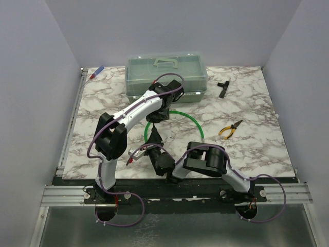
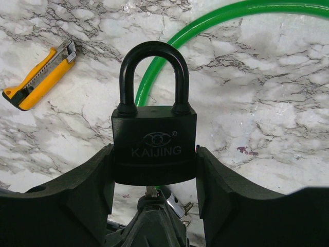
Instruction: Unlock with the key
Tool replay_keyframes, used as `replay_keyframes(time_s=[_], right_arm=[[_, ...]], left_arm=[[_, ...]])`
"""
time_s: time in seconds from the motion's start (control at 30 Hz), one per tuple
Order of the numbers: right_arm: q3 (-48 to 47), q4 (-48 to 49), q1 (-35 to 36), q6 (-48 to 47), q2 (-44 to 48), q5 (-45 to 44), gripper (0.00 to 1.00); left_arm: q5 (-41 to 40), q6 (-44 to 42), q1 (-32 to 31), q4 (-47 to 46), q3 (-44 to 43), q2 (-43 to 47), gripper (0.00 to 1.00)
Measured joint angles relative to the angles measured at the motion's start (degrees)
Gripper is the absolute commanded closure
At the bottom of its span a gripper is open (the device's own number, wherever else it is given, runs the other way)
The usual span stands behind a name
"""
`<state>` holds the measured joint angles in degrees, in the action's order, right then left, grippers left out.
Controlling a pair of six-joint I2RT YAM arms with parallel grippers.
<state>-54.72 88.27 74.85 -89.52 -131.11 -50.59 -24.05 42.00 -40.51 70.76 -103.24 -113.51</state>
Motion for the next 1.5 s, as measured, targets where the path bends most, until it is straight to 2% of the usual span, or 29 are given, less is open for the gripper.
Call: replay_keyframes(time_s=[0.3,0.8,1.5], right_arm=[[-0.85,-0.07,-0.37,3.61,1.40,-1.44,1.00],[-0.42,-0.07,-1.49,2.27,2.56,2.10,1.00],[1.51,-0.37,-0.11,-0.55,3.52,1.46,1.00]], left_arm=[[1.57,0.81,1.11,-4.09,3.30,3.85,0.97],[3.93,3.28,4.02,-13.94,13.55,13.25,1.00],[6.78,4.31,7.69,-13.55,16.59,16.98,1.00]])
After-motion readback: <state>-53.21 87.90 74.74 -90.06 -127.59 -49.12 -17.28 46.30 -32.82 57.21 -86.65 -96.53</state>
